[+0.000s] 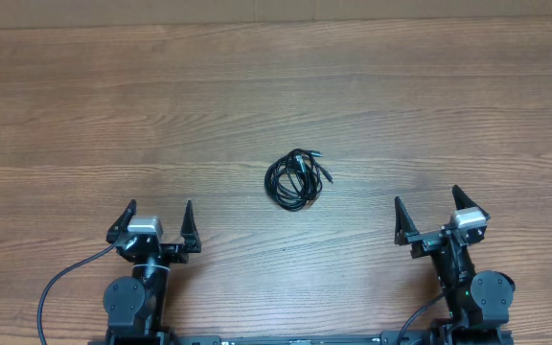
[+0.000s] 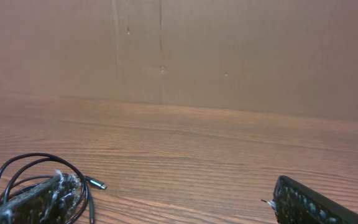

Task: Untangle cables
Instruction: 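Raise both grippers from rest and open them toward the cable bundle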

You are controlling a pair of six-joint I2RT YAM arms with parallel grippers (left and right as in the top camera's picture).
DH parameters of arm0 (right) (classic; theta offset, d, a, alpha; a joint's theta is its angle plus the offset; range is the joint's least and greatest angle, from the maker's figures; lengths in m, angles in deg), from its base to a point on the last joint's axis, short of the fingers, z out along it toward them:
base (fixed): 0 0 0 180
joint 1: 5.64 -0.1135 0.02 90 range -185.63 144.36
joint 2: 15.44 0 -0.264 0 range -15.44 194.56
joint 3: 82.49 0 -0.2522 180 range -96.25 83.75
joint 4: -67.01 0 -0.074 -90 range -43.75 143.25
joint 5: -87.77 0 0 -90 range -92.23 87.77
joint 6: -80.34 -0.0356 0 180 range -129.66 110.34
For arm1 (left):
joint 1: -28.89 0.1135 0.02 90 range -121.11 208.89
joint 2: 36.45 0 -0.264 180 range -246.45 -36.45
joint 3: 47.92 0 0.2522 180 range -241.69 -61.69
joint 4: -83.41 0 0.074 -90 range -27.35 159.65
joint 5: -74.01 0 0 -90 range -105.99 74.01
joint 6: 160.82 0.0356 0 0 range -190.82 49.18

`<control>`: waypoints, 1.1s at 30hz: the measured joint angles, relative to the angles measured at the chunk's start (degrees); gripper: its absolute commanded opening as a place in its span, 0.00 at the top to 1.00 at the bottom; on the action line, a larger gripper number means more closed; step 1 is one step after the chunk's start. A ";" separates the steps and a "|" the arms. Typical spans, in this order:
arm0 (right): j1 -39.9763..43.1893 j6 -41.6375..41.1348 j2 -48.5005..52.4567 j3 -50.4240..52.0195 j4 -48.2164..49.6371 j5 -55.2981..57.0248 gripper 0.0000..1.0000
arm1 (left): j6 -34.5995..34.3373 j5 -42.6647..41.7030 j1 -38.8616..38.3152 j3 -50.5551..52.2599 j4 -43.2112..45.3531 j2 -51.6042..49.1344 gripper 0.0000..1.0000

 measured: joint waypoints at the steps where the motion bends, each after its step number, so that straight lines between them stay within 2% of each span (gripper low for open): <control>1: 0.00 -0.02 0.00 0.00 0.02 0.00 0.00 | -0.22 -0.11 0.00 0.00 0.02 0.00 0.01; 5: 0.00 0.00 0.00 0.00 0.02 0.02 0.00 | -4.72 -1.05 0.00 0.00 0.11 0.00 0.00; 13: 0.00 -0.02 0.00 0.00 0.04 -0.44 0.00 | -25.59 -1.95 -0.02 0.00 0.20 0.00 0.00; 18: 0.00 0.00 0.00 0.00 0.44 -5.18 0.00 | -36.26 -2.80 0.00 0.00 0.28 0.00 0.00; 23: 0.00 0.00 0.00 0.00 0.94 -14.86 0.00 | -37.62 -9.86 0.00 0.00 1.31 0.00 0.00; 30: 0.00 -0.04 0.00 0.00 1.33 -32.04 0.00 | -29.83 -22.58 -0.04 0.00 1.51 0.00 0.00; 33: 0.00 -1.55 0.02 0.00 5.95 -36.28 0.00 | -28.26 -24.85 -0.04 -0.09 1.49 0.00 0.00</control>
